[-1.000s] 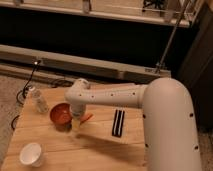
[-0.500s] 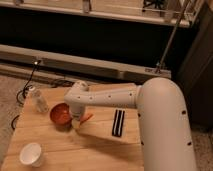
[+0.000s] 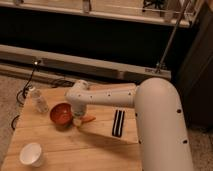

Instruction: Drag the pepper across the table

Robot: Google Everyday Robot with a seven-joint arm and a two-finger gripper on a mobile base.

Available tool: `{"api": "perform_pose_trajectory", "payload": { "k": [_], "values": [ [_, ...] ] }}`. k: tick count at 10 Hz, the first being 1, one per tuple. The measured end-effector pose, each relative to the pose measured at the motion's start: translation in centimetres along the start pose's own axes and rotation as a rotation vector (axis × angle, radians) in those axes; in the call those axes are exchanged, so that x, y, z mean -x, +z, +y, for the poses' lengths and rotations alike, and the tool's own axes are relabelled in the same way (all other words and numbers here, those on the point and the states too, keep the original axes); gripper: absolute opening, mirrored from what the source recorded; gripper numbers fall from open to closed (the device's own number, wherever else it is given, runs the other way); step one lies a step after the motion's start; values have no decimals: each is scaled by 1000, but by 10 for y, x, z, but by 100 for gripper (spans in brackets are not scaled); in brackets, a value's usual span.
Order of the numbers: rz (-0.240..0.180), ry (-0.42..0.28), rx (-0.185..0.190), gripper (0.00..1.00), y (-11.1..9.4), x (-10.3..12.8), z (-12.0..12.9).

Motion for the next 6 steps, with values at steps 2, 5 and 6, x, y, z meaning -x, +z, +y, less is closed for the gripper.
{"api": "perform_pose_trajectory", "payload": {
  "k": [2,5,6],
  "values": [
    [-30,78,19,15,0,28,24],
    [-58,163,34,15,5,60,48],
    [-59,187,37,15,6,67,55]
  ]
}}
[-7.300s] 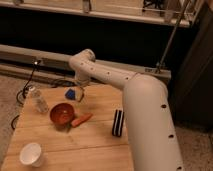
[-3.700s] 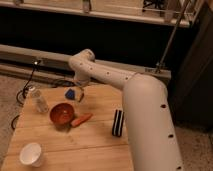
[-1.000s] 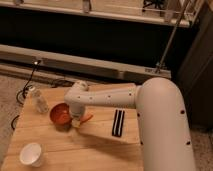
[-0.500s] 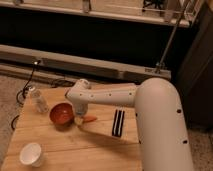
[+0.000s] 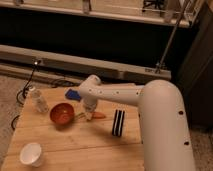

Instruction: Drag the pepper across the table

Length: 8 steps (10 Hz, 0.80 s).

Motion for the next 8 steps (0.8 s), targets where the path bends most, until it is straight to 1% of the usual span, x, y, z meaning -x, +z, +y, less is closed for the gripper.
{"api": "perform_pose_trajectory", "payload": {
  "k": [4,8],
  "values": [
    [1,42,11,15,7,14,26],
    [-18,60,34,15,9,27,58]
  ]
}}
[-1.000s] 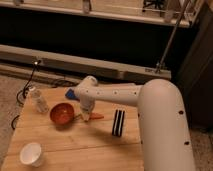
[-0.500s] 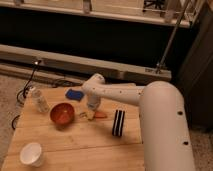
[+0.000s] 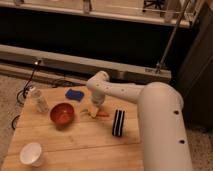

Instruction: Drag the pepper across the table

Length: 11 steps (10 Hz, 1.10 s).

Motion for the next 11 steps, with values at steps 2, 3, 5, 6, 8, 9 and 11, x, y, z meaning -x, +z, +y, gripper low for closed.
{"api": "perform_pose_trajectory", "payload": {
  "k": [2,3,5,6,8,9,11],
  "values": [
    [-23,-8,23,15,0,5,18],
    [-33,-8,32,15,0,6,24],
    [-41,-4,62,15,-4,5,43],
    [-41,-3,75,15,-7,4,50],
    [-42,-2,92,15,-10,1,59],
    [-43,-2,97,15,-12,0,61],
    [-52,-1,106,15,-13,-1,65]
  ]
}}
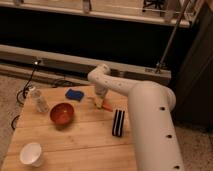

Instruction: Drag the pepper across the table

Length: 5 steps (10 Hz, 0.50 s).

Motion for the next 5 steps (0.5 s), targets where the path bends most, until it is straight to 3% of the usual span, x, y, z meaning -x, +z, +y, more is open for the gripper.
{"api": "perform_pose_trajectory", "payload": {
  "k": [5],
  "values": [
    [-24,8,24,15,-5,5,13]
  ]
}}
